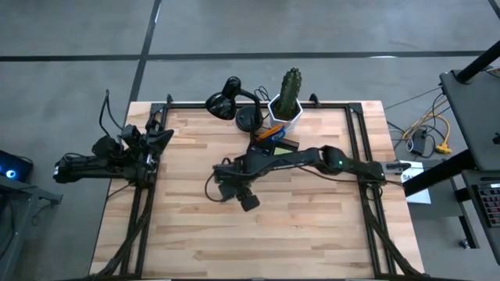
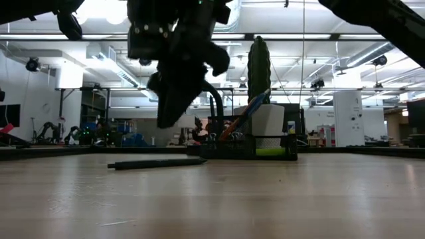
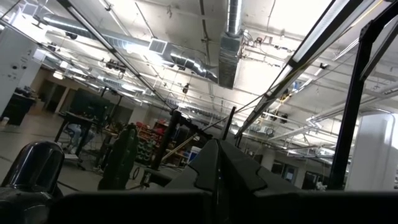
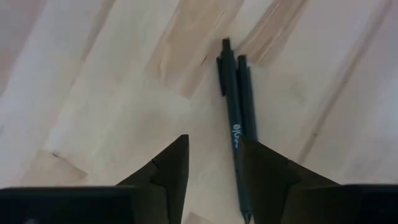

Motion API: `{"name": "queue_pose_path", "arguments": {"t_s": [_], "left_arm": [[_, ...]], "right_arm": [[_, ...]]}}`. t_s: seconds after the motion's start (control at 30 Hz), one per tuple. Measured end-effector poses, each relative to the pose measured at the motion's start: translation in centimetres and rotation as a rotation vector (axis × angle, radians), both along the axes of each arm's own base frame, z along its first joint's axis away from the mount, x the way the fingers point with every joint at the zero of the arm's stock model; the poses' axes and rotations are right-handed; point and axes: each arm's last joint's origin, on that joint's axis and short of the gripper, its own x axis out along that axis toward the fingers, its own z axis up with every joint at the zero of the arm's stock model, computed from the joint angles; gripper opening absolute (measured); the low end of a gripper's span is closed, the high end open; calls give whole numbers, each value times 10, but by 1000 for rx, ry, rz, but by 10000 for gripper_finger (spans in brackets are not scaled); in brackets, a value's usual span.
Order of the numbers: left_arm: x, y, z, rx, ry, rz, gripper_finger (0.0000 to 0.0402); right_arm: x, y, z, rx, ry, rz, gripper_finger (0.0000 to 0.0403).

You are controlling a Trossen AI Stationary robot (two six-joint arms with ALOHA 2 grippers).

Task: Pick and place office supplies into organizer
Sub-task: Put the bottom black pen into the black desk organizer

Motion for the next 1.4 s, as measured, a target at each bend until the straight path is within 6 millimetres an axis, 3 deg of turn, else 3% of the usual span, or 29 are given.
{"name": "queue_pose_path", "arguments": {"t_s": [1.03, 1.4], "left_arm": [[0, 0, 0, 0, 0, 0, 0], [0, 0, 0, 0, 0, 0, 0]], "right_arm": [[-6, -18, -50, -49, 80, 58, 112], [-6, -21, -52, -49, 83, 61, 111]]}}
